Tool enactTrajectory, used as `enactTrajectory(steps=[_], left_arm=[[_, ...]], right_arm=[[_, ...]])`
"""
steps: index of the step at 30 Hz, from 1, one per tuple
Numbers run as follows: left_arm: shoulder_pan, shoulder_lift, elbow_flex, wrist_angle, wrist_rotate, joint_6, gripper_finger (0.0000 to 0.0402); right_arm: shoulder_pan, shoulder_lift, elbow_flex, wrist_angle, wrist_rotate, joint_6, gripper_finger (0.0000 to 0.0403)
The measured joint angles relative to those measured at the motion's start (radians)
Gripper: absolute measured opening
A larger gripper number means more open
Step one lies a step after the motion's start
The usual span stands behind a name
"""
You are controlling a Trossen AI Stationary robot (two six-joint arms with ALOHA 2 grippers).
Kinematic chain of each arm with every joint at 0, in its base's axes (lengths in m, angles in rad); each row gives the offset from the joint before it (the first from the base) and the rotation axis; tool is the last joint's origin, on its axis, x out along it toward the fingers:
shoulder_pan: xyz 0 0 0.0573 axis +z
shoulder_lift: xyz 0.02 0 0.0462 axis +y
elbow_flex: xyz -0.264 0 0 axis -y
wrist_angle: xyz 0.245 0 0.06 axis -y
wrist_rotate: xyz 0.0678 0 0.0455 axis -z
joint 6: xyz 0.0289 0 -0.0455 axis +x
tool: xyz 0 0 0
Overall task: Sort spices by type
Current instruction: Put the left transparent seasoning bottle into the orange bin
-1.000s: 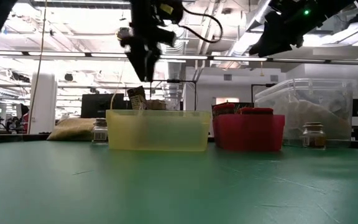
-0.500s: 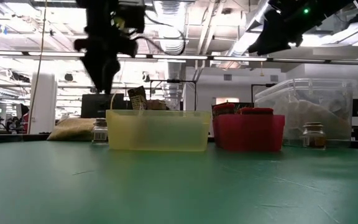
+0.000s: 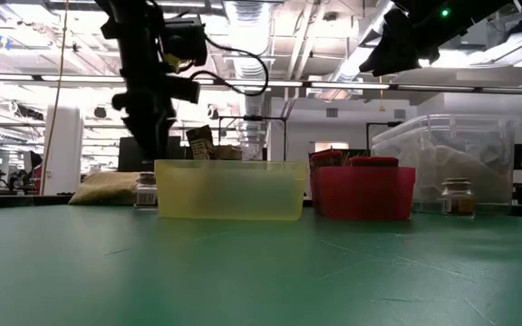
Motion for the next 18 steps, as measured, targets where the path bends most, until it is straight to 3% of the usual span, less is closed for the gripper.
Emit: enactTrajectory(steps=[12,18], left_arm=[[0.025,0.001,-0.104,0.096,-0.034,0.012,0.0314],[0.042,0.001,-0.15,0.15,-0.013,0.012,0.0284]], right_arm=[[0.0,0.0,0.0,0.0,0.0,-0.003,0.0301],[0.0,0.0,0.0,0.0,-0.001,-0.004,0.0301]])
